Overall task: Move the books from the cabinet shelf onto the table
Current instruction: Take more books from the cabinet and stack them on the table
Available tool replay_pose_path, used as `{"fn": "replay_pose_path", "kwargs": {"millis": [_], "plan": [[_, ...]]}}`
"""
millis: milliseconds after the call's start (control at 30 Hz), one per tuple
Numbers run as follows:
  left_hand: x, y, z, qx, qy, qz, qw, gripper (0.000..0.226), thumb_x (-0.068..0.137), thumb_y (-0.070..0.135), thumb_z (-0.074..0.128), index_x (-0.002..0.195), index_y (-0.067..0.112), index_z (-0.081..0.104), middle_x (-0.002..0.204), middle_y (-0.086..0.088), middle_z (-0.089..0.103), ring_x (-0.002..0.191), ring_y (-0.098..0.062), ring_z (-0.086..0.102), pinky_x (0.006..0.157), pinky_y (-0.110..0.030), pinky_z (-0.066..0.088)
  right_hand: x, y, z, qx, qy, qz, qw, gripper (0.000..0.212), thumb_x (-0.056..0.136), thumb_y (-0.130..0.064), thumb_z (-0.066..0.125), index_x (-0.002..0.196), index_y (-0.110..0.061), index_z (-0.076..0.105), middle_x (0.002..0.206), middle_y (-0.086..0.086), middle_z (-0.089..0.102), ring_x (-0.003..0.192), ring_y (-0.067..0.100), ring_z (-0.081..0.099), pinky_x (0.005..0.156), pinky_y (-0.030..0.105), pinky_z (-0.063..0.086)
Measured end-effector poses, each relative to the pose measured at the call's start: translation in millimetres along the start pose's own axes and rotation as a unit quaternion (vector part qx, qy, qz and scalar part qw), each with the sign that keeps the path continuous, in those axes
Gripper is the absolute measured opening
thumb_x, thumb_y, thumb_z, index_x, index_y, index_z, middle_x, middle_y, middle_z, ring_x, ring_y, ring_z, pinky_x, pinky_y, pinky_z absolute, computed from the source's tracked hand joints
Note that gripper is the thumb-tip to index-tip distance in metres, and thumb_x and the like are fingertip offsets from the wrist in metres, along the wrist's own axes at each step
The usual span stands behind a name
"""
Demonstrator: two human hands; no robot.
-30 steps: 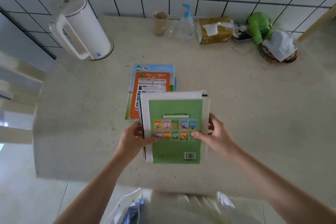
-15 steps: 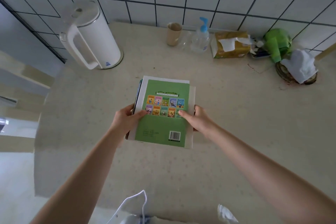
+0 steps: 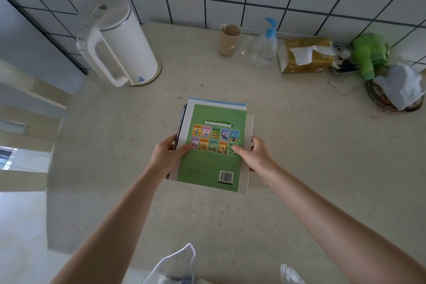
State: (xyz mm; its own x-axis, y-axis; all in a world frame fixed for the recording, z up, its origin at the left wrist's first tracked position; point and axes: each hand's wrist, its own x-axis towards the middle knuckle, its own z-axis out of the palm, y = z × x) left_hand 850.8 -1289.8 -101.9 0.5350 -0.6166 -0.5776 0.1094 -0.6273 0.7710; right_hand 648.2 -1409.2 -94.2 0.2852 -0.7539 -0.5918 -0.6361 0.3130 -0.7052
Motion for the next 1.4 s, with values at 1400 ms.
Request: {"fn": "replay_pose_path", "kwargs": {"millis": [1400], "plan": [[-174.2,-47.6,171.8,0.255,-0.229,0.408,0.846,0.035,0.078,0.020,0.055,0.112,0.021,0.063,0.093,0.016,0.064,0.098,-0.016,0.063,0.089,-0.036,0.050,-234.5,190.0,-50.1,-0.027,0.274,0.012,0.961,0.046,0.093,-0.017,0.053,0.136,-0.005,0.039,0.130,0.014,0.055,0.121,0.030,0.051,0.097,0.028,0.035]]}}
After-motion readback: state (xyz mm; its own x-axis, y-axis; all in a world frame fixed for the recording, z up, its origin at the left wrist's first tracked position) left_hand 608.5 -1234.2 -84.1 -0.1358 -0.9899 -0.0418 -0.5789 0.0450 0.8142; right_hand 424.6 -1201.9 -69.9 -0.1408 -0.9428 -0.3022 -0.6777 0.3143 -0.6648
